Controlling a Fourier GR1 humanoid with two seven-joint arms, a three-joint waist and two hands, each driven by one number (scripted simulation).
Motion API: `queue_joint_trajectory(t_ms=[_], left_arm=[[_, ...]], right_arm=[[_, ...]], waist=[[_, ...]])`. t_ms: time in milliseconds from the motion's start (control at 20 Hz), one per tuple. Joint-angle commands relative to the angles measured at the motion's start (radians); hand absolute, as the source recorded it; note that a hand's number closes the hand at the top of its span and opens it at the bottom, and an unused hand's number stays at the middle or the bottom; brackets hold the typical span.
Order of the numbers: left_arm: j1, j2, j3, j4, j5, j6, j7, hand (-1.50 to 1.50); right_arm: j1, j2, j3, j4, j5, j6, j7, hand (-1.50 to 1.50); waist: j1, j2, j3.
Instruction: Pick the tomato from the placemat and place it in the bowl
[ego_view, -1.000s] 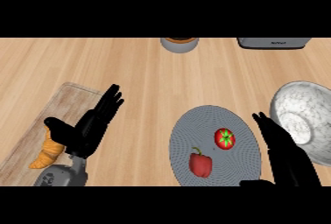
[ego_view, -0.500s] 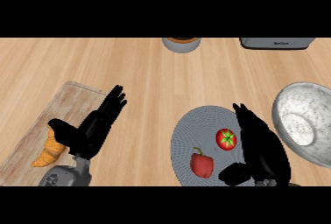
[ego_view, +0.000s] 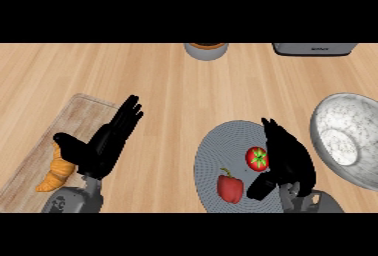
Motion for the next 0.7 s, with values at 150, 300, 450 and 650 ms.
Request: queue_joint_trajectory(t_ms=[150, 300, 450, 650], left_arm=[[0.061, -0.002, -0.004, -0.094, -0.006, -0.001, 0.034, 0.0], [0.025, 0.019, 0.037, -0.011, 0.007, -0.049, 0.017, 0.0], [-0.012, -0.031, 0.027, 0.05, -0.031, -0.035, -0.025, 0.0], [0.048, -0.022, 0.035, -0.069, -0.022, -0.022, 0.049, 0.0]], right_arm=[[-0.047, 0.071, -0.021, 0.101, 0.029, 0.09, 0.113, -1.5], [0.001, 0.104, 0.045, 0.012, 0.088, 0.115, 0.173, -1.5], [-0.034, 0.091, -0.02, 0.126, 0.102, 0.1, 0.071, -1.5], [0.018, 0.12, -0.014, 0.185, 0.171, 0.033, 0.016, -1.5]], waist=[[0.005, -0.002, 0.001], [-0.005, -0.003, 0.0], [-0.006, -0.001, 0.0], [-0.001, -0.002, 0.001]])
